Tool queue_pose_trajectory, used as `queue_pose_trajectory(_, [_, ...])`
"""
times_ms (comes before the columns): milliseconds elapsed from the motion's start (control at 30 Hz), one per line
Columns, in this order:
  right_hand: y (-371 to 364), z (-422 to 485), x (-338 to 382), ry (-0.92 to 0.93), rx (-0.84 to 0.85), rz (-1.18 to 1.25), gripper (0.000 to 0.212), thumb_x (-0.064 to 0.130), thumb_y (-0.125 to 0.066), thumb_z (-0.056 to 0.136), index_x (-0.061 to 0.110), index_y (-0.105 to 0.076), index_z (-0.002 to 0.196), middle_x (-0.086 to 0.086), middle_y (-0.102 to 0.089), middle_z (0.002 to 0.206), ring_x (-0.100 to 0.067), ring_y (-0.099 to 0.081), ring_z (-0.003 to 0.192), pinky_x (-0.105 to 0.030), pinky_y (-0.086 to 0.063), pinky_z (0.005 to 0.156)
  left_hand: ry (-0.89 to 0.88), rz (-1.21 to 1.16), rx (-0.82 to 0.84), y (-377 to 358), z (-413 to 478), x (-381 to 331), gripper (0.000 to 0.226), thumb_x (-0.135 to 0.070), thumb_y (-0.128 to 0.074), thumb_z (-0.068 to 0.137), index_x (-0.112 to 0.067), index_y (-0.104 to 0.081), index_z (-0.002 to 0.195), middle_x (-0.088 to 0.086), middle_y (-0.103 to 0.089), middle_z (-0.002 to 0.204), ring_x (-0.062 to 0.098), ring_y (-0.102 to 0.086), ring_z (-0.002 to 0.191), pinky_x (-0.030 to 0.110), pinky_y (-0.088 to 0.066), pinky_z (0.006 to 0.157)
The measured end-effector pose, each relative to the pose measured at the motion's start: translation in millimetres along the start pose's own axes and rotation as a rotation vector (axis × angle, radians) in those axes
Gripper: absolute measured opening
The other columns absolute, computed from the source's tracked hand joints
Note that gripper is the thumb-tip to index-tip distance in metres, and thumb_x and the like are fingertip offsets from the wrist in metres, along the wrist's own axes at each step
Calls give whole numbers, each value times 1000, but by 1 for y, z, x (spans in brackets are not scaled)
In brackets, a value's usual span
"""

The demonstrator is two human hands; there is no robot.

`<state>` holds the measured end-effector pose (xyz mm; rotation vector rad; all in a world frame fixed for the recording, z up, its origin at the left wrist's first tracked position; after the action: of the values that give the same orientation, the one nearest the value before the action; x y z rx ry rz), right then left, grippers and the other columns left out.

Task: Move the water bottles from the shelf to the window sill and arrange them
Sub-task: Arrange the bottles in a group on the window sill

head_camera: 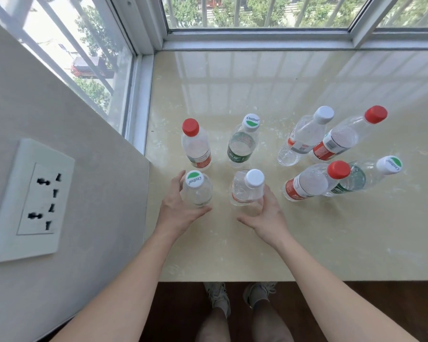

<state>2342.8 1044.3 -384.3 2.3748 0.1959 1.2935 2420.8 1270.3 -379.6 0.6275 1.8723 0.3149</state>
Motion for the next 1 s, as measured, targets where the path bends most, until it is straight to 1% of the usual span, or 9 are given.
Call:
queue_pose_trajectory(67, [14,-9,2,-19,13,-7,96,15,-78,67,41,-32,148,13,-46,145,-12,-47,130,-39,-42,108,18,28,39,8,-7,-2,106,-31,-92,58,-33,-32,145,-20,-51,135,-1,-46,123,28,-41,102])
queue_pose_trajectory(133, [32,-16,12,-20,1,13,90,0,-68,78,37,-31,152,8,-44,150,-16,-45,132,-36,-39,109,9,86,64,18,-15,-6,108,-20,-87,65,-35,-22,151,-21,-41,144,-2,-39,129,21,-34,104])
queue_pose_trajectory(233, [60,-24,41,54,-54,59,70,-7,-53,90,27,-39,149,3,-48,147,-20,-47,134,-33,-38,107,34,102,-2,42,-22,-17,91,-6,-70,78,-32,-23,151,-15,-36,153,3,-36,137,12,-30,98])
queue_pose_trajectory(300, [73,-25,64,114,-86,99,57,-3,-52,95,24,-45,144,3,-53,144,-21,-50,134,-30,-40,104,11,115,-94,59,-20,-32,76,-4,-63,84,-25,-28,149,-9,-40,152,9,-39,137,17,-31,100])
queue_pose_trajectory(367, [82,-22,88,156,-104,130,49,3,-55,97,24,-49,140,5,-56,141,-19,-53,132,-28,-42,103,-40,96,-168,74,-12,-53,67,-8,-64,87,-20,-33,146,-5,-46,148,12,-42,136,22,-32,103])
queue_pose_trajectory(433, [87,-13,111,186,-110,134,48,10,-62,96,23,-50,141,7,-56,141,-18,-53,130,-35,-45,106,-81,36,-190,84,0,-74,66,-15,-69,86,-19,-37,144,-5,-49,144,12,-45,134,28,-36,106])
queue_pose_trajectory(600, [81,25,143,179,-43,4,77,35,-82,80,30,-42,146,9,-49,147,-16,-49,128,-38,-44,106,-187,52,-59,81,37,-111,80,-33,-84,73,-28,-42,141,-13,-47,141,6,-47,123,30,-40,102])
queue_pose_trajectory(833, [56,68,142,166,-21,-127,88,31,-91,68,29,-45,144,4,-51,142,-19,-50,130,-35,-41,108,-166,83,70,52,68,-106,81,-35,-89,62,-44,-47,131,-20,-51,127,11,-52,122,39,-48,98])
queue_pose_trajectory(1000, [50,80,131,191,-48,-165,71,26,-88,68,30,-56,131,5,-58,124,-21,-57,118,-28,-43,93,-159,80,66,46,76,-100,68,-54,-78,53,-53,-52,116,-19,-57,117,12,-57,114,45,-55,89])
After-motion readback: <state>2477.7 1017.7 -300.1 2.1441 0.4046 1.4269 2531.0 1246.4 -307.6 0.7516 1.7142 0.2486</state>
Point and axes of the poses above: each hand's wrist, its own z-axis towards the middle knuckle, its own y-axis out of the back of the hand, x = y × z, the point moved 4 cm from there along z, towards the middle knuckle
